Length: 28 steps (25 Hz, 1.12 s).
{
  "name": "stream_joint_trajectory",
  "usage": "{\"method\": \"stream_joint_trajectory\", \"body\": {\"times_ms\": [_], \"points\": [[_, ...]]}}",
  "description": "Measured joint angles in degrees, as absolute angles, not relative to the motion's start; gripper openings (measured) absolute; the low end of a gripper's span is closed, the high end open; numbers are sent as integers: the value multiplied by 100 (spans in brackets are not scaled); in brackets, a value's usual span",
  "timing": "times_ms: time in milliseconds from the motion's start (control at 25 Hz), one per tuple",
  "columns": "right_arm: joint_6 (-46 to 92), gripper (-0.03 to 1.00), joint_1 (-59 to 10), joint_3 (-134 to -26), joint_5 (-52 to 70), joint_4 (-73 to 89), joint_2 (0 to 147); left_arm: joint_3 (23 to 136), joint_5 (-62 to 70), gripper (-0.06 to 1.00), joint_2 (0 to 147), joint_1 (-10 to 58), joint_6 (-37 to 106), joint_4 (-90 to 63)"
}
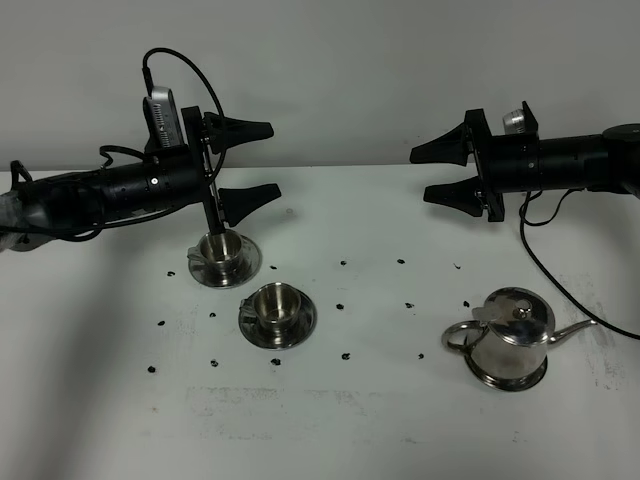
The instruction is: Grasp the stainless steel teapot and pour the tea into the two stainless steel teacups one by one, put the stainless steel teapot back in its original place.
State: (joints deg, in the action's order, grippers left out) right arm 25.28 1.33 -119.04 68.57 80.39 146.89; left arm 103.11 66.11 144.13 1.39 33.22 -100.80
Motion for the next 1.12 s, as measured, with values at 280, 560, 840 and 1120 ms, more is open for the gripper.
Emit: {"method": "stream_joint_trajectory", "body": {"times_ms": [280, 560, 840, 1120], "points": [[2602, 62, 133, -11904, 6865, 8039, 14689, 10311, 6623, 76, 14413, 139, 3537, -10080], [3121, 59, 133, -12355, 6882, 7618, 14624, 10466, 6533, 75, 13953, 139, 4718, -9972], [2614, 59, 133, -13510, 6853, 4941, 13944, 10673, 5596, 71, 12647, 207, 4645, -7489], [2332, 59, 137, -13466, 6925, 3995, 13153, 10673, 5270, 67, 11423, 632, 3750, -4535]]}}
